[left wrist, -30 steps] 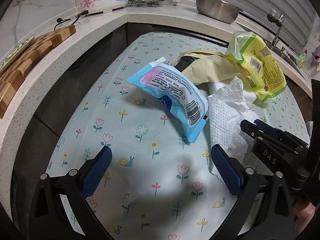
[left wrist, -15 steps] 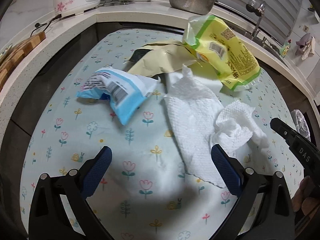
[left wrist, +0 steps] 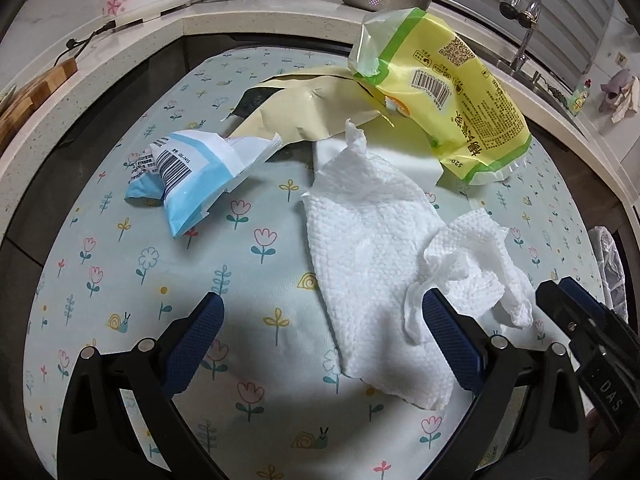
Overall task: Collect trash
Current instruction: 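Grasp another white tissue with the left gripper while the right gripper holds its tissue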
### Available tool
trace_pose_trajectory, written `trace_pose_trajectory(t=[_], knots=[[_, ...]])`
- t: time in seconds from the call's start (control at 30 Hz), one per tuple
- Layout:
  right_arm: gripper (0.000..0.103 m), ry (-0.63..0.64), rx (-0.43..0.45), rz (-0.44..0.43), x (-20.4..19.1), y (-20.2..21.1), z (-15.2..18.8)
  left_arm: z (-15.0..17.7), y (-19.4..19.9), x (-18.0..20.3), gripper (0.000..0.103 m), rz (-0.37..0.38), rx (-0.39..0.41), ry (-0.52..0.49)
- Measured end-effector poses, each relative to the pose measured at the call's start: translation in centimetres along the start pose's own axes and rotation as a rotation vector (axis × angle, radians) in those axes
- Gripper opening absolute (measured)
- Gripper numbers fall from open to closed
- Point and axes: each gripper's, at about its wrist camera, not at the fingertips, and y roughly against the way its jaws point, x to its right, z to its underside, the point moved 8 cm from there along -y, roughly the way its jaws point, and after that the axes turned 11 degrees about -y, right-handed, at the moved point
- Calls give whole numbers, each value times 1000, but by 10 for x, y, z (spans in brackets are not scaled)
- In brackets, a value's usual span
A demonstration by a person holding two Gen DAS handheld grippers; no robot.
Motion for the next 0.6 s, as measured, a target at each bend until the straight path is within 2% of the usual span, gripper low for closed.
trace_pose_trajectory(t=[0.1, 0.17, 0.2, 0.23, 0.3, 0.6], knots=[[46, 34, -15, 2, -12, -14, 2, -1, -3, -1, 95, -5, -7, -1], [42, 38, -29, 17, -11, -25, 3, -1, -5, -2, 95, -11, -10, -1], [33, 27, -39, 13, -8, -29, 3, -2, -6, -1, 95, -10, -14, -4], [18, 15, -48, 12, -3, -31, 3, -2, -7, -1, 95, -13, -17, -6], [5, -13, -54, 18, 9, -32, 2, -4, -10, -1, 95, -17, -17, -9], [4, -129, 16, 71, 66, -4, -17, -13, -27, 12, 94, -10, -25, -14]])
